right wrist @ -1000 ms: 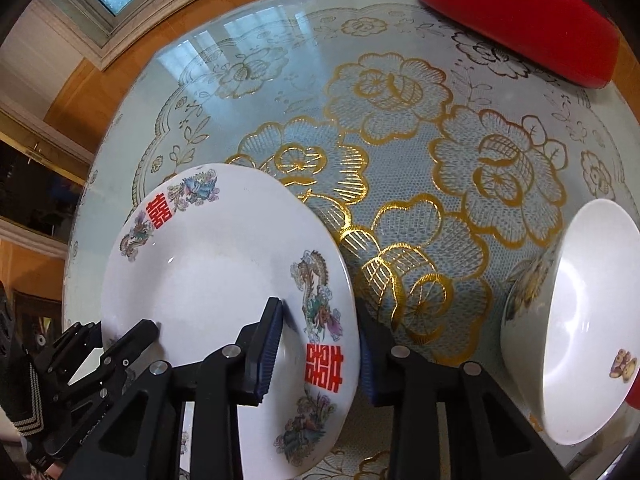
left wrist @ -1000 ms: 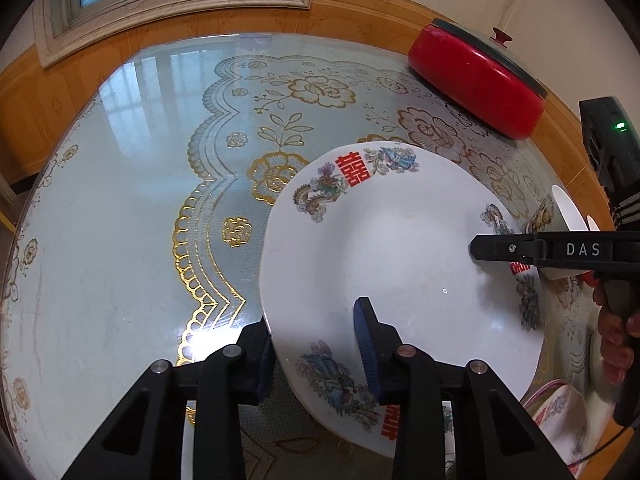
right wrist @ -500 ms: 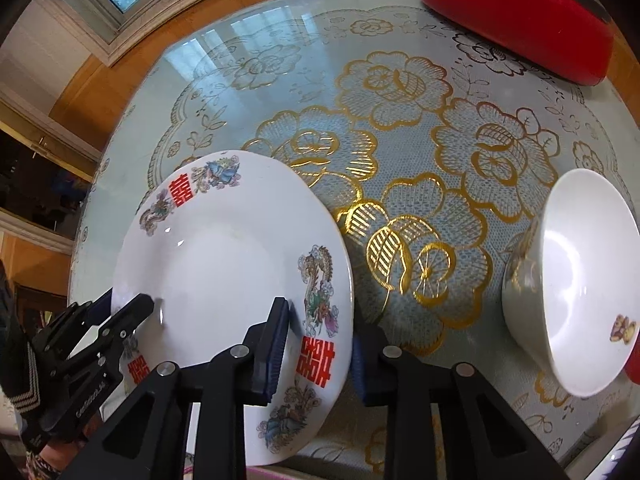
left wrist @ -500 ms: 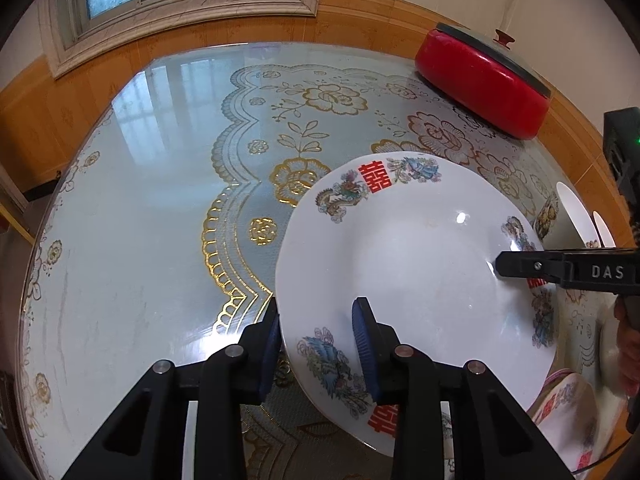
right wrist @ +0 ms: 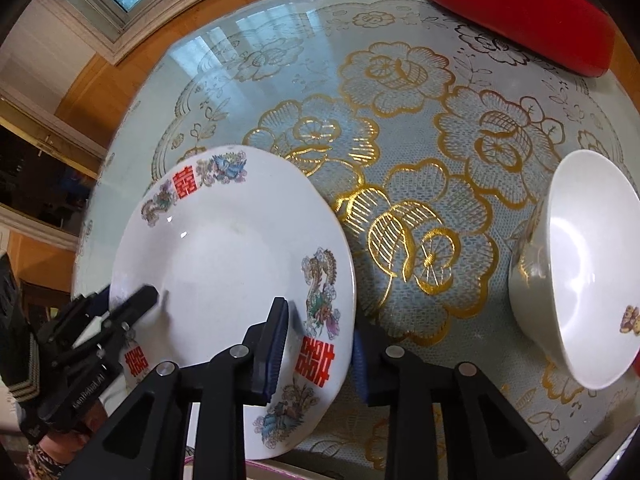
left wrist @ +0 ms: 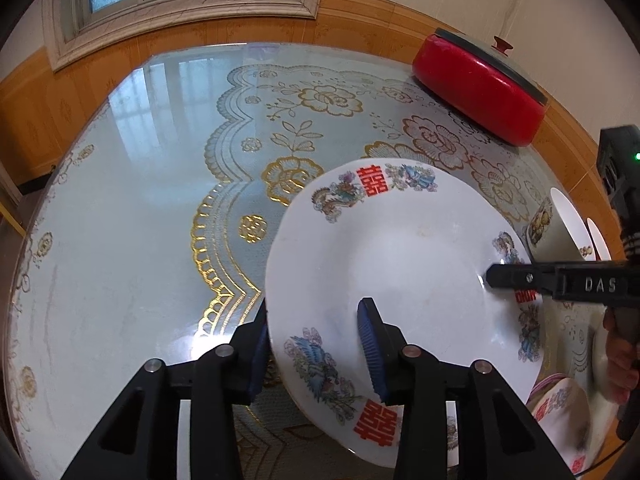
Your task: Organize plates and bowls
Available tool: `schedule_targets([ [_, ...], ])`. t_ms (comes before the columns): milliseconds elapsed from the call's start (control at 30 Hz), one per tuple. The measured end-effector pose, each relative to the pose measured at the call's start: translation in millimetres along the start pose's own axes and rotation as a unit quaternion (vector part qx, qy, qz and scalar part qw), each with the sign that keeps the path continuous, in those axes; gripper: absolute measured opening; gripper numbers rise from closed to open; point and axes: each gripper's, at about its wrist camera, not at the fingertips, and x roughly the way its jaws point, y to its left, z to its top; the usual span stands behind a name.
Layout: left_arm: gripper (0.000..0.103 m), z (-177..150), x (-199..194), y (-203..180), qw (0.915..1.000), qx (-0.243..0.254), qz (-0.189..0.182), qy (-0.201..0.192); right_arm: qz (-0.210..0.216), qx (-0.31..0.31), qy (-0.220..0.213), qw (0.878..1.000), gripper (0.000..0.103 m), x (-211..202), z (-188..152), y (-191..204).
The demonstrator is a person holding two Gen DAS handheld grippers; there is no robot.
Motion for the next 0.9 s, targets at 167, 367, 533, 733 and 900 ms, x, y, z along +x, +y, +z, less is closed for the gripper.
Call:
schedule_targets([
  [167, 0.034, -2, 2, 0, 1.0000, -0.007, -0.003, -0.001, -0.006, -0.009, -0.007, 1.000, 0.032, 5, 9, -2],
  [367, 0.031, -2, -4, 0, 0.9999, -0.007, 0.010, -0.010, -0.018, -0.027, -0.007, 0.999, 0.031, 1, 8, 1],
  [533, 0.030, -1, -9, 0, 0.9996, 0.001, 0.023, -0.018, -0.019, -0.023, -0.016, 0.999, 0.029, -8, 4, 1],
  [733, 0.030, 3, -16, 1, 0.9996, -0.004, 0.018, -0.023, -0.023, -0.027, -0.018, 0.999, 0.028, -20, 2, 2],
  [900, 0.030, 5, -22, -1, 0.9993, -0.007, 0.019, -0.031, -0.020, -0.017, -0.023, 0.999, 0.028, -29, 2, 0],
])
